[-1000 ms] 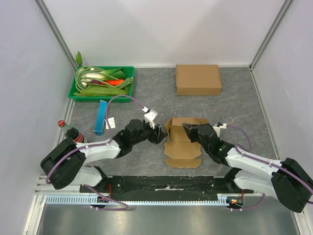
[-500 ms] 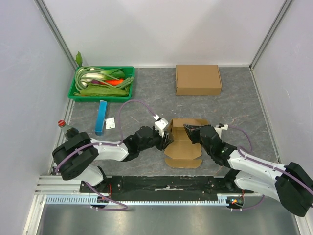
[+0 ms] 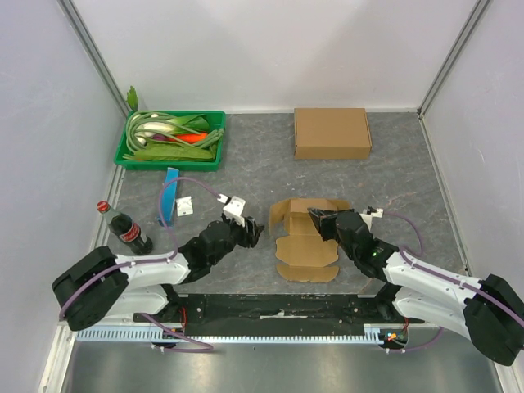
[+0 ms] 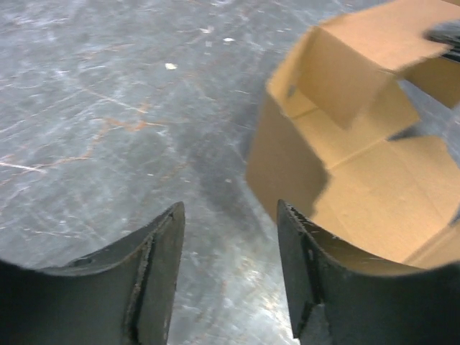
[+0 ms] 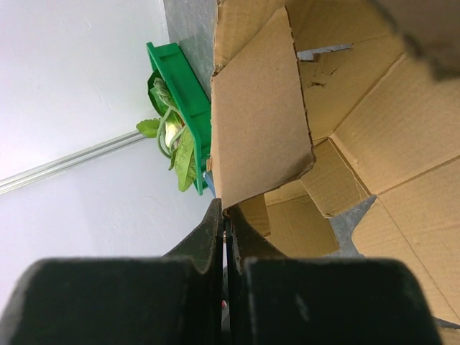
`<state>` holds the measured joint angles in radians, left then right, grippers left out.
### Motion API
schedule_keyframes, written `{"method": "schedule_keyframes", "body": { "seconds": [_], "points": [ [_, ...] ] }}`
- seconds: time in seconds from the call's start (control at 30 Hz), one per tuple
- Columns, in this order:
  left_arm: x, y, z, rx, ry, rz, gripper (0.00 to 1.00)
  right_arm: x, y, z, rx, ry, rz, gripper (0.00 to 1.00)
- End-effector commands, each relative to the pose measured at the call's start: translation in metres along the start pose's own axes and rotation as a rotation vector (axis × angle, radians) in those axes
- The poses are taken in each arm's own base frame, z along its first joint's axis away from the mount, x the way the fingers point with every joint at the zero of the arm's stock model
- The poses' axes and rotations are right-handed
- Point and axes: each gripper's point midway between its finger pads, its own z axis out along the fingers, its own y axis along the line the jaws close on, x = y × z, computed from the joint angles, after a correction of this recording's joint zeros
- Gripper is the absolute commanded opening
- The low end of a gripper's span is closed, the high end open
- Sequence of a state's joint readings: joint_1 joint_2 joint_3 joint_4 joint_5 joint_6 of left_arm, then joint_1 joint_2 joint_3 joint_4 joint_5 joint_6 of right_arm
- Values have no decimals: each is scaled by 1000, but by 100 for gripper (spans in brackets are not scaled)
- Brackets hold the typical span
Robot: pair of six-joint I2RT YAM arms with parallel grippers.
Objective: Fold the paper box
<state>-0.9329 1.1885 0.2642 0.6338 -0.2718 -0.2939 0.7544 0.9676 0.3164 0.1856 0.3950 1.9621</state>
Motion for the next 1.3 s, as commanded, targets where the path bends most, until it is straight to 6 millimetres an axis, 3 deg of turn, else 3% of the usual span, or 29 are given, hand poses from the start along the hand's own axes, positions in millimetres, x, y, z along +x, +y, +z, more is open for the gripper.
{"method": "schedule_keyframes", "body": {
  "seconds": [0.0,0.1,0.2,0.23,0.27,0.43,0.63,0.9,1.13,1.27],
  "points": [
    [-16,29,19,-69,-37,36,63,-5,4,1,-16,-27,-5,0],
    [-22,46,34,-111,-20,71,62,-4,6,1,-18,-22,-9,0],
    [-28,30,47,54,-44,101,63,-2,7,2,-19,-17,-11,0],
    [-28,16,48,137,-51,128,64,-1,6,3,-18,-16,-13,0],
    [-38,9,49,181,-102,140,66,-1,7,3,-19,-15,-12,0],
    [-17,-11,59,348,-69,216,68,-1,8,2,-20,-10,-12,0],
    [-21,-39,46,524,-159,263,67,-3,8,1,-21,-21,-15,0],
    [-26,-53,58,492,-176,307,59,-2,11,1,-26,-20,-11,0],
    [-27,-59,72,375,-187,339,35,1,17,2,-31,-12,-14,0],
    [-28,-67,80,305,-194,345,28,1,16,2,-30,-12,-10,0]
  ]
}}
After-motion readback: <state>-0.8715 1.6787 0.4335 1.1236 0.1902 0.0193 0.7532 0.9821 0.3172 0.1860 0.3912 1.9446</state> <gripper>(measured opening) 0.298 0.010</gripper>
